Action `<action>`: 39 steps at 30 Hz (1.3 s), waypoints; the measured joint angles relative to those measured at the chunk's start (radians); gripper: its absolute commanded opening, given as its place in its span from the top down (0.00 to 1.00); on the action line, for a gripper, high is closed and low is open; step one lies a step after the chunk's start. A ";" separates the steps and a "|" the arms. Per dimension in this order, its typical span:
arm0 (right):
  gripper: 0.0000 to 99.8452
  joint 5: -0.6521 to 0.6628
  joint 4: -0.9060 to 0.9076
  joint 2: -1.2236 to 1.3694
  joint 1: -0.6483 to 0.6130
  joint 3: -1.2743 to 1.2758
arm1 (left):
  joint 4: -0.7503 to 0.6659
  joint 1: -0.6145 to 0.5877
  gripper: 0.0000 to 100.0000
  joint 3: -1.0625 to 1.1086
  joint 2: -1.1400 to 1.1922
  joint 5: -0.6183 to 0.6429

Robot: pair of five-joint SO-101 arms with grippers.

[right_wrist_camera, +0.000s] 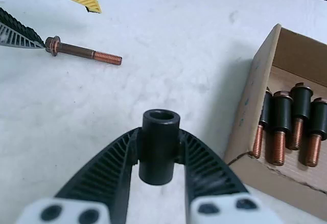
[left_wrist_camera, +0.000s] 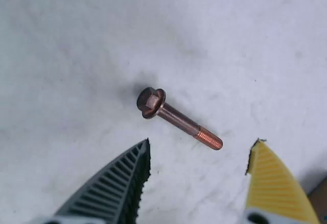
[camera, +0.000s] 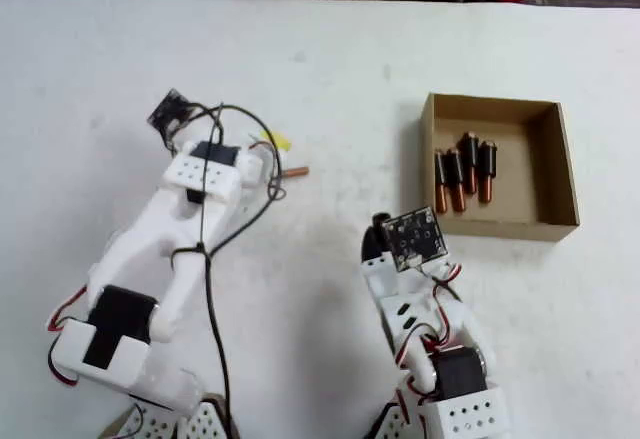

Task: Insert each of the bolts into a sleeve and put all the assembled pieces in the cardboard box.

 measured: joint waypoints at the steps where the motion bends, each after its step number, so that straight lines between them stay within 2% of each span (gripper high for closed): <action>1: 0.98 0.000 0.000 0.000 0.000 0.000 | 0.000 0.000 0.68 0.000 0.000 0.012; 6: 0.98 0.000 0.000 0.000 0.000 0.000 | -0.061 -0.002 0.68 0.041 0.000 0.095; 14: 0.98 0.000 0.000 0.000 0.000 0.000 | -0.298 -0.006 0.68 0.176 0.000 0.112; 25: 0.98 0.000 0.000 0.000 0.000 0.000 | -0.516 -0.005 0.68 0.301 0.000 0.115; 39: 0.98 0.000 0.000 0.000 0.000 0.000 | -0.512 -0.005 0.68 0.310 0.000 0.115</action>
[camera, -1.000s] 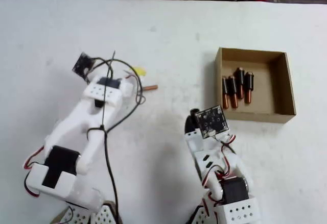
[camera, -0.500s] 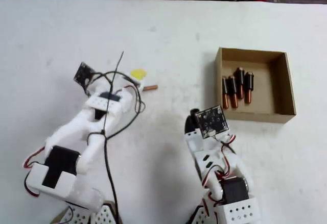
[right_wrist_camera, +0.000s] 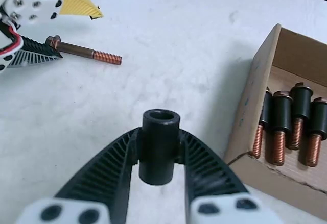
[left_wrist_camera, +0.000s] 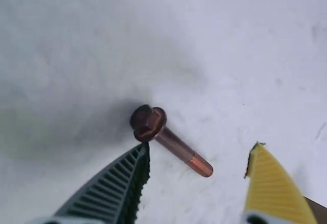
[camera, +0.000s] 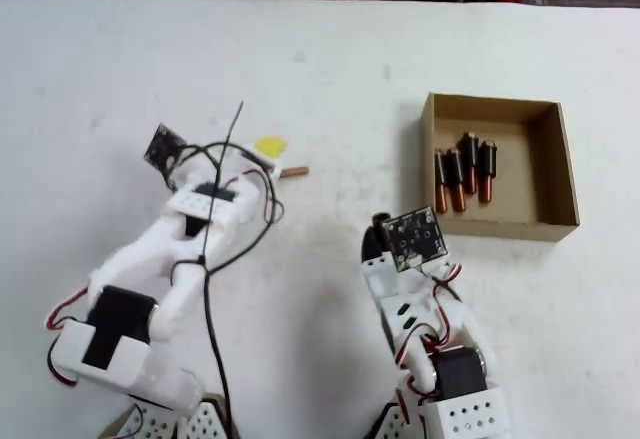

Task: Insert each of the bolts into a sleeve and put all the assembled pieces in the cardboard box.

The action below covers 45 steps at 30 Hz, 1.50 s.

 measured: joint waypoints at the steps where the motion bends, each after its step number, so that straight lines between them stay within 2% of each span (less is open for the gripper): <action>1: 0.98 0.000 0.000 0.000 0.000 0.000 | 0.000 0.000 0.68 0.000 0.000 0.000; 5: 0.98 0.000 0.000 0.000 0.000 0.000 | 0.012 0.000 0.68 0.009 -0.006 0.000; 9: 0.98 0.000 0.000 0.000 0.000 0.000 | 0.104 0.000 0.68 0.020 -0.097 0.000; 19: 0.98 0.000 0.000 0.000 0.002 0.009 | 0.288 -0.038 0.68 0.026 -0.336 -0.187; 23: 0.98 0.000 0.000 0.000 0.000 0.009 | 0.350 -0.063 0.68 0.028 -0.410 -0.370; 29: 0.98 0.000 0.000 0.000 0.000 0.009 | 0.509 -0.120 0.68 0.028 -0.555 -0.821; 34: 0.98 0.000 0.000 0.000 0.000 0.009 | 0.608 -0.130 0.68 0.028 -0.657 -1.005; 39: 0.98 0.000 0.000 0.000 0.000 0.009 | 0.727 -0.130 0.68 -0.069 -0.640 -1.086; 45: 0.98 0.000 0.000 0.000 0.000 0.009 | 0.924 -0.130 0.68 -0.313 -0.411 -1.094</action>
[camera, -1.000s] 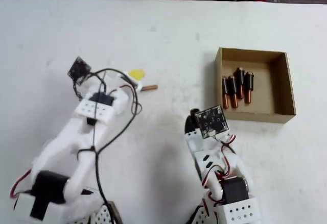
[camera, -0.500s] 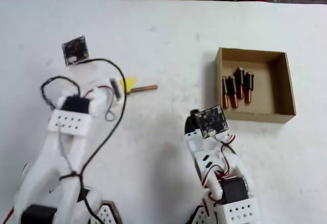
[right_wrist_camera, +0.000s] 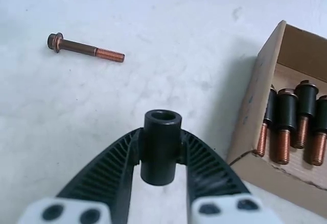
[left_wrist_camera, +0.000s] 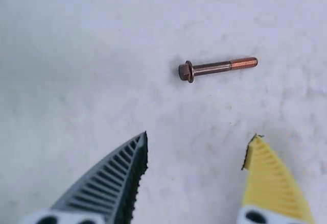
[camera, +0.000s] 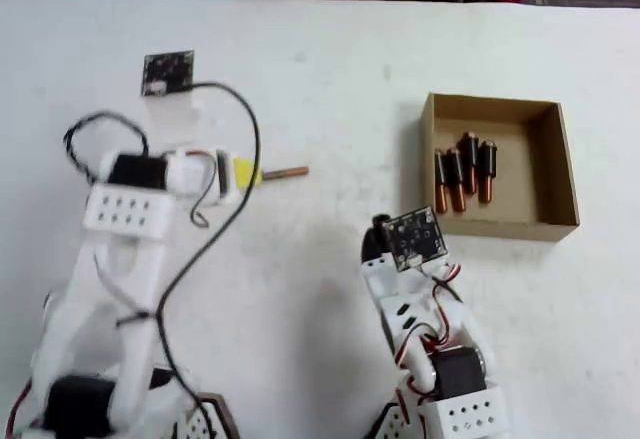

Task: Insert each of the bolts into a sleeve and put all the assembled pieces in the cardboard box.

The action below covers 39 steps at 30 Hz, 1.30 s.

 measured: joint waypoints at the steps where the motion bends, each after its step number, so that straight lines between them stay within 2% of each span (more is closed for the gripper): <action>1: 0.98 0.000 0.000 0.000 0.000 0.000 | 0.031 0.000 0.68 -0.041 0.051 0.000; 7: 0.98 0.000 0.000 0.000 0.000 0.000 | 0.149 0.012 0.68 -0.229 0.304 -0.057; 12: 0.98 0.000 0.000 0.000 0.000 0.000 | 0.158 0.015 0.68 -0.334 0.422 -0.018; 14: 0.98 0.000 0.000 0.000 0.000 0.000 | 0.160 0.015 0.68 -0.367 0.456 -0.052; 17: 0.98 0.000 0.000 0.000 0.000 0.000 | 0.161 0.015 0.68 -0.416 0.503 -0.226; 26: 0.98 0.000 0.000 0.000 0.000 0.000 | 0.161 0.017 0.68 -0.611 0.632 -0.931; 29: 0.98 0.000 0.000 0.000 0.000 0.000 | 0.161 0.017 0.68 -0.669 0.690 -1.125; 34: 0.98 0.000 0.000 0.000 0.000 0.000 | 0.161 0.017 0.68 -0.758 0.815 -1.321; 39: 0.98 0.000 0.000 0.000 0.000 0.000 | 0.161 0.017 0.68 -0.902 0.977 -1.363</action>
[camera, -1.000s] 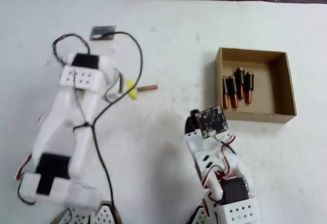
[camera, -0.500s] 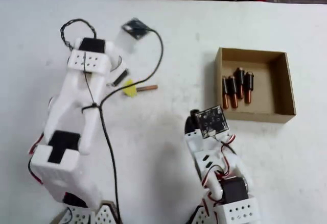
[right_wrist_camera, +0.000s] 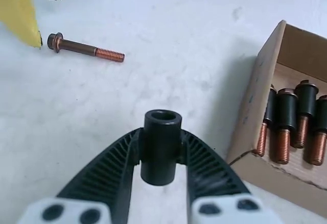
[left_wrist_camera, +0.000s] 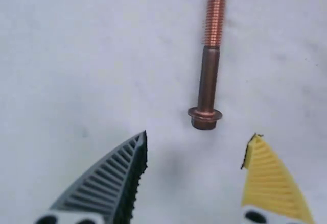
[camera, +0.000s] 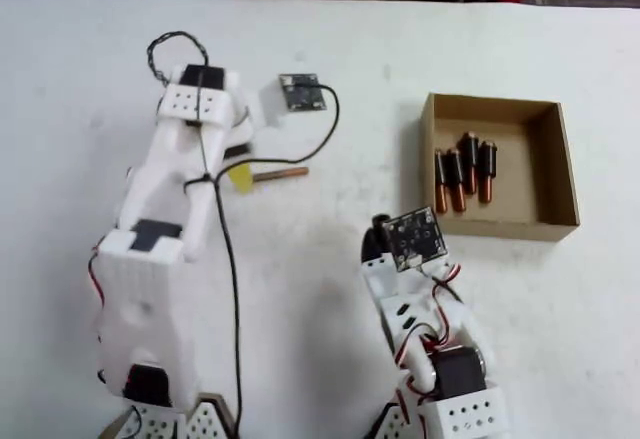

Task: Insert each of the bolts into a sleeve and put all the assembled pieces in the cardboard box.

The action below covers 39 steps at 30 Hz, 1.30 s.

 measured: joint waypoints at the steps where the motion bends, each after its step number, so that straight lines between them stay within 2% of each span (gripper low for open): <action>1: 0.98 0.000 0.000 0.000 0.000 0.000 | 0.000 0.000 0.68 -0.032 0.031 0.000; 14: 0.98 0.000 0.000 0.000 0.000 0.000 | 0.051 0.000 0.68 -0.258 0.229 -0.005; 25: 0.98 0.000 0.000 0.000 0.000 0.000 | 0.055 0.000 0.68 -0.264 0.249 -0.005; 31: 0.98 0.000 0.000 0.000 0.000 0.000 | 0.055 0.000 0.77 -0.264 0.249 -0.005; 39: 0.98 0.000 0.000 0.000 0.000 0.000 | 0.055 0.057 0.77 -0.264 0.249 -0.071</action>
